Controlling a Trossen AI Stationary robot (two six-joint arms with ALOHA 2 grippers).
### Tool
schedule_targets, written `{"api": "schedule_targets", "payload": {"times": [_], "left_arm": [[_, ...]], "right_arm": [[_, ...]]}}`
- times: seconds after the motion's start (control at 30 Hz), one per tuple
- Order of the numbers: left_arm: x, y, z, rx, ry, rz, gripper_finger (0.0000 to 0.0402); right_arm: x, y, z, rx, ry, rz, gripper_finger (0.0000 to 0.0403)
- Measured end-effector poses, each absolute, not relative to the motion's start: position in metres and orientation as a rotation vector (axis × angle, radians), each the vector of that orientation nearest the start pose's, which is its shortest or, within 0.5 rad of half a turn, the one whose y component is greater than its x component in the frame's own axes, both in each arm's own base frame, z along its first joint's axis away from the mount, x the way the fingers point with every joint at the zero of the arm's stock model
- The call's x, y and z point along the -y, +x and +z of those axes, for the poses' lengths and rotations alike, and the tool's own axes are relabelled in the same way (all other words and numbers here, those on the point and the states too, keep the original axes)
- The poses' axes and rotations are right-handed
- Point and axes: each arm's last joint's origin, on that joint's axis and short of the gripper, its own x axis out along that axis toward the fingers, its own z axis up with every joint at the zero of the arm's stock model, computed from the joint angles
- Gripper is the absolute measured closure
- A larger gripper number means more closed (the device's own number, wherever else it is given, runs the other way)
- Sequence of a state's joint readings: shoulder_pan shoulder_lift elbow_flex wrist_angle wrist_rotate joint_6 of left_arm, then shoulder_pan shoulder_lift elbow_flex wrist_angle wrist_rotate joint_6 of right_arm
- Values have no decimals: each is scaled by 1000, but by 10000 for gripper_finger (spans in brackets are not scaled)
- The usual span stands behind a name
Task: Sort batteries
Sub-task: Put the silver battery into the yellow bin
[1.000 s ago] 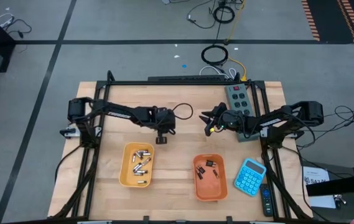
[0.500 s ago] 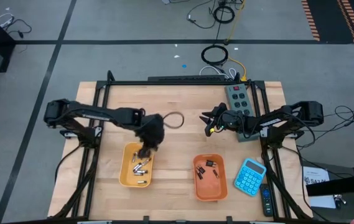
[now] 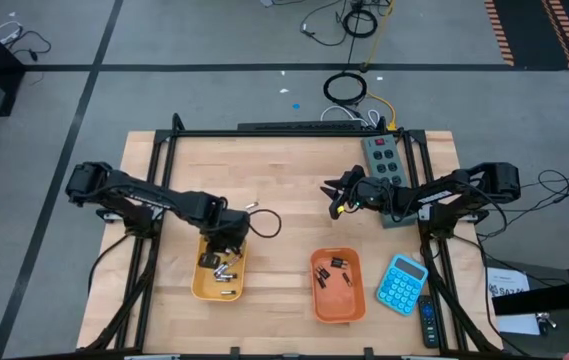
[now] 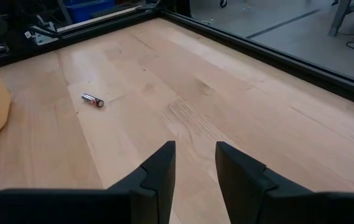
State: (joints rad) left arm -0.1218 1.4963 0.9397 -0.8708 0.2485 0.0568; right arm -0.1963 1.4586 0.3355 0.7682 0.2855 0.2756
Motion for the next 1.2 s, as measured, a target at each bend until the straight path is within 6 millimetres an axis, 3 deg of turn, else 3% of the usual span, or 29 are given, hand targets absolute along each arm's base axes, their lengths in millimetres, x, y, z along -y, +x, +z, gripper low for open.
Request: {"api": "schedule_targets", "payload": {"times": [0.2,0.67,0.9,1.03,1.2], "left_arm": [[38,249,191,-1438,-58,-307,375],[38,252,193,-1421,-111,-267,289],[41,270,228,-1306,-38,-334,280],[25,279,230,-1260,73,-143,279],[-3,289,219,-1264,29,-10,279]], "right_arm": [[55,234,138,-283,252,-522,298],[55,234,138,-283,252,-522,298],[55,235,140,-260,253,-519,298],[55,235,140,-259,261,-519,298],[54,235,140,-260,261,-517,298]]}}
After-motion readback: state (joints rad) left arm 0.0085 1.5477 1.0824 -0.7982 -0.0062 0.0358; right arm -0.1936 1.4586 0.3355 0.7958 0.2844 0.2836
